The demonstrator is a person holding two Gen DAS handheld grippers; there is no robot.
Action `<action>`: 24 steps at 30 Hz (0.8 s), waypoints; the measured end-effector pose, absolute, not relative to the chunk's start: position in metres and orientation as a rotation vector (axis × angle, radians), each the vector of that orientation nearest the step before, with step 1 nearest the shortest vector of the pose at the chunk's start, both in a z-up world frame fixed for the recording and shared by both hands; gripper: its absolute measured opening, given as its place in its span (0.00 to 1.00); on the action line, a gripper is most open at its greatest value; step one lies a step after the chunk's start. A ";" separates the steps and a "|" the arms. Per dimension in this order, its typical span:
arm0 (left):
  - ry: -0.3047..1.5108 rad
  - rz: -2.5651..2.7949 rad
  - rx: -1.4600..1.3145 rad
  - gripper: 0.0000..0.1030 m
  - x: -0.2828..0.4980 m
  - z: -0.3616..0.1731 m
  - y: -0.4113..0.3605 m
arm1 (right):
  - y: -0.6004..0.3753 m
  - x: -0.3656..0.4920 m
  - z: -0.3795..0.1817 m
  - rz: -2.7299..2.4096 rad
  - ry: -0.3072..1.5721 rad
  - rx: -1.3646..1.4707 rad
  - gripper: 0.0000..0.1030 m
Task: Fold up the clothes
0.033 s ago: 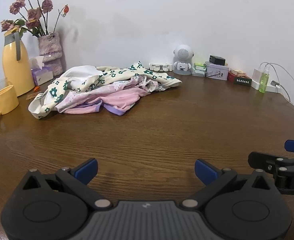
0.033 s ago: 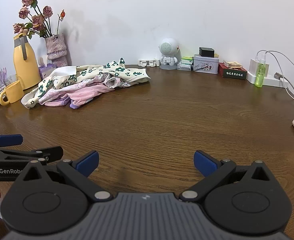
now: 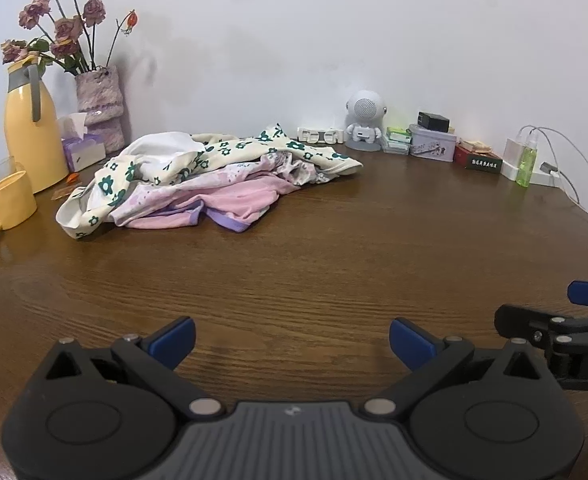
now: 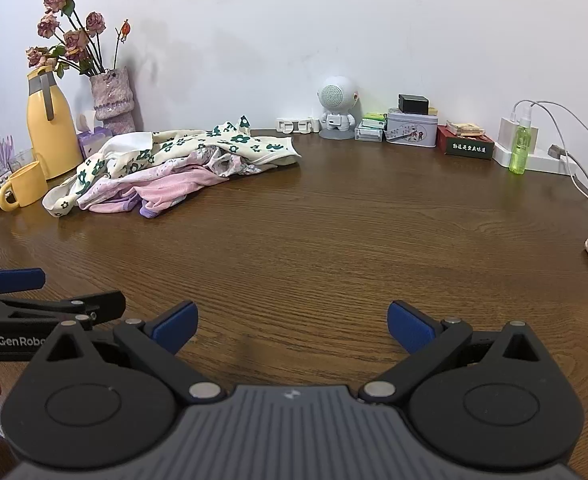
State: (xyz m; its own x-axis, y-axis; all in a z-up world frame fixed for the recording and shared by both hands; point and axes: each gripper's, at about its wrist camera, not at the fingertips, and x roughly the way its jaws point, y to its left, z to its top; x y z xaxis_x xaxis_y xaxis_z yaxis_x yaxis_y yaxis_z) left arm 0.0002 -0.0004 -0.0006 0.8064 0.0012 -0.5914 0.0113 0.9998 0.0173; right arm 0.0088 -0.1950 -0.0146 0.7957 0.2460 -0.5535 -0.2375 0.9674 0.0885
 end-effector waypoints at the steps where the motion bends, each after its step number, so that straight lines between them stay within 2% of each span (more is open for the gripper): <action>1: 0.634 -0.009 0.023 1.00 0.001 -0.001 -0.001 | -0.195 0.009 -0.015 0.260 0.597 0.015 1.00; 24: 0.616 -0.021 0.012 1.00 -0.002 -0.004 -0.002 | -0.195 0.009 -0.014 0.262 0.602 0.021 1.00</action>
State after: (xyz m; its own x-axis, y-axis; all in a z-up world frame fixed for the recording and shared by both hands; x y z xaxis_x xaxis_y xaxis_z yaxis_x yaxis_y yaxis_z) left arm -0.0020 -0.0023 -0.0037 0.8158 -0.0160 -0.5781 0.0235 0.9997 0.0054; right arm 0.0089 -0.1952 -0.0143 0.7922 0.2494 -0.5570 -0.2369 0.9668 0.0959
